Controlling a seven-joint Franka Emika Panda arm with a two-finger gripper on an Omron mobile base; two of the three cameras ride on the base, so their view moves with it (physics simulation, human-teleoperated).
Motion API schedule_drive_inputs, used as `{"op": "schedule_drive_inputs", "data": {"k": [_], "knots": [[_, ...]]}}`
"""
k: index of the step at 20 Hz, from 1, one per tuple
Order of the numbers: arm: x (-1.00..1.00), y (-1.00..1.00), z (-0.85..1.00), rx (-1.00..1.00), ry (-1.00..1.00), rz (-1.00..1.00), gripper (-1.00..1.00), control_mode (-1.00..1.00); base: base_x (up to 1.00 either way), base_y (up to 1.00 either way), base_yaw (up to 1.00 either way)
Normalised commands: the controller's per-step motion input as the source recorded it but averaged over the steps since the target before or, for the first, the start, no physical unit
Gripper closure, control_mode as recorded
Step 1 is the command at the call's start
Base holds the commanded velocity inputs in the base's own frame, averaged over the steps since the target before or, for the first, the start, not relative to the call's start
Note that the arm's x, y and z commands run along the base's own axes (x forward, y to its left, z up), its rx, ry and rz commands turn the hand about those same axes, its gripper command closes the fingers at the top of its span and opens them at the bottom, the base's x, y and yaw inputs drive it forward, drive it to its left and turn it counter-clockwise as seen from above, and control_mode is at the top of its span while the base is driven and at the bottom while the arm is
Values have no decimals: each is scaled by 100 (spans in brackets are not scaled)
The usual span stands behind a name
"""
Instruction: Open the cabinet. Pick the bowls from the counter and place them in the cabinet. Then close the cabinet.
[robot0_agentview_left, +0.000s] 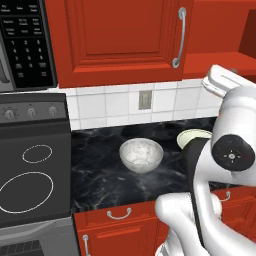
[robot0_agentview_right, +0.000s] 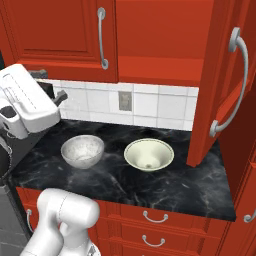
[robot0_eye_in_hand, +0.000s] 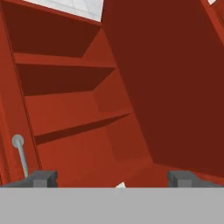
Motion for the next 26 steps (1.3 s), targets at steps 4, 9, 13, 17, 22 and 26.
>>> {"op": "schedule_drive_inputs", "data": {"k": [4, 9, 13, 17, 22, 26], "knots": [[47, 12, 11, -10, 0, 7, -100, -100, 0, 0, 0], [65, -4, 3, -1, 5, 11, -100, -100, 0, 0, 0], [60, -7, 0, 0, 8, 20, -100, -100, 0, 0, 0], [65, 0, 0, 0, 7, 24, -100, -100, 0, 0, 0], [46, 0, 0, 0, 0, 27, -100, -100, 0, 0, 0], [41, 0, 0, -1, -4, 15, -100, -100, 0, 0, 0]]}}
